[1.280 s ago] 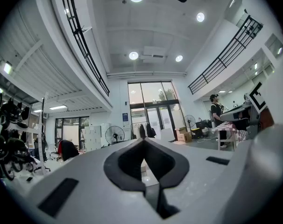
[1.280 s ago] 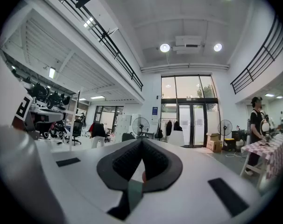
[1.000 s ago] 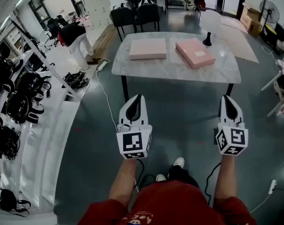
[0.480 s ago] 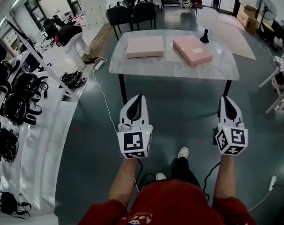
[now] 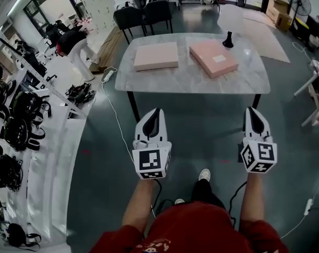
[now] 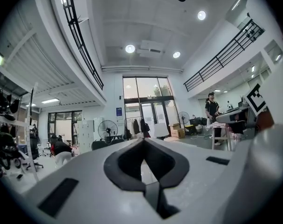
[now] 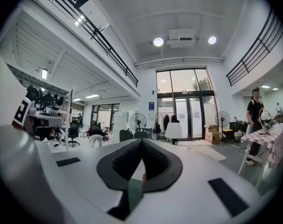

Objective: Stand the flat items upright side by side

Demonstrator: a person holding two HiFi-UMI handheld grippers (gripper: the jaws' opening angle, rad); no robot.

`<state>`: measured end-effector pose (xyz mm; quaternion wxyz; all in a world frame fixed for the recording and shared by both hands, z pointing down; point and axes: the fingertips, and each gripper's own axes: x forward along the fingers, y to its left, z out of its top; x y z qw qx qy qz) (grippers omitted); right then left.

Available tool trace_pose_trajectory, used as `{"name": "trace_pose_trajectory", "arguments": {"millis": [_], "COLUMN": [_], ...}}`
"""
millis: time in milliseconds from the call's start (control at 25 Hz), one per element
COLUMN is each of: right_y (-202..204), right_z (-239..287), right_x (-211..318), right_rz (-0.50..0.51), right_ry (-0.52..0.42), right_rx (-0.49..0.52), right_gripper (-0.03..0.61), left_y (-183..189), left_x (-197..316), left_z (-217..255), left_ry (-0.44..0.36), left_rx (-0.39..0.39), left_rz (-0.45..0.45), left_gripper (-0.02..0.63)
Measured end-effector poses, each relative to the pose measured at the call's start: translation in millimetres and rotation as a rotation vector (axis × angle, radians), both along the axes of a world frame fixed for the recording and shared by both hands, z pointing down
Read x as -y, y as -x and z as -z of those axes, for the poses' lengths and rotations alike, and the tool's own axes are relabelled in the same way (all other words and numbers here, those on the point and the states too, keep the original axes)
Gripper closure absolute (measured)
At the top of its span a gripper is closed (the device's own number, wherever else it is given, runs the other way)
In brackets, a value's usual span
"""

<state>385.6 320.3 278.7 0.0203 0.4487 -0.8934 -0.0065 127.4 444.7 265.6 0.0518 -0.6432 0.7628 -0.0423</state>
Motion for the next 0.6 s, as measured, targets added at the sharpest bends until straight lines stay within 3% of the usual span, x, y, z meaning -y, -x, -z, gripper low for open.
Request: {"name": "trace_pose_trajectory", "arguments": {"millis": [600], "right_y": [-18.6], "right_z": [-29.3], "right_x": [163.0], "right_rz": [0.028], "right_ry": [0.096], "right_rx": [-0.017], "right_gripper": [0.581], "left_y": [-22.9], "left_x": [169.4], "left_z": [-20.5], "left_ry": [0.087], "left_rx": [-0.007], "left_rz": [0.000], "left_gripper": [0.609]}}
